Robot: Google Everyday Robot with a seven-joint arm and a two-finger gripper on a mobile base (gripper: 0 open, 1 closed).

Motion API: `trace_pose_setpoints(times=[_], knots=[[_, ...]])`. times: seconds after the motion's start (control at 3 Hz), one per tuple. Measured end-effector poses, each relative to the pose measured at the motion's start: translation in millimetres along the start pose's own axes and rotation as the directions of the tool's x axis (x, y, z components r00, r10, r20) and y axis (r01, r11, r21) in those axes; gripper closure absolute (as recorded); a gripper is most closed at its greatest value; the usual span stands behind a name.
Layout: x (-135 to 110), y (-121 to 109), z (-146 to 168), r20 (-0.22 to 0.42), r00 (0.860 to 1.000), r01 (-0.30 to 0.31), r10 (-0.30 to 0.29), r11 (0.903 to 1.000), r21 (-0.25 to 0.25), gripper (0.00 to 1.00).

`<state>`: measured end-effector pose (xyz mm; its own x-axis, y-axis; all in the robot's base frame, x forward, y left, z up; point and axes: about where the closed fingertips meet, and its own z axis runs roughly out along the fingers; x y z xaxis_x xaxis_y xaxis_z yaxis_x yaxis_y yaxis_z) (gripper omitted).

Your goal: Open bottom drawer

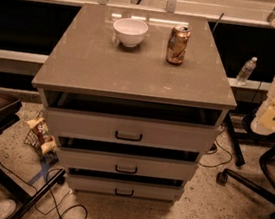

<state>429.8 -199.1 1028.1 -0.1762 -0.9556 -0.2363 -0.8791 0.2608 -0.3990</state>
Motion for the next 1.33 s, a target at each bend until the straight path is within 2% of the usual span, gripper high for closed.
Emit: trace_pose_setpoints(times=[0.67,1.0,1.33], knots=[[-1.0,0.8,8.6,0.020,1.000,-0.011,0.011,0.9999,0.012,0.00],[11.5,18.5,47.9,0.082,0.996,-0.038,0.039,0.9992,-0.012,0.00],[36.2,54.4,123.3,0.180,0.979,-0.081,0.096,0.9928,-0.089,0.00]])
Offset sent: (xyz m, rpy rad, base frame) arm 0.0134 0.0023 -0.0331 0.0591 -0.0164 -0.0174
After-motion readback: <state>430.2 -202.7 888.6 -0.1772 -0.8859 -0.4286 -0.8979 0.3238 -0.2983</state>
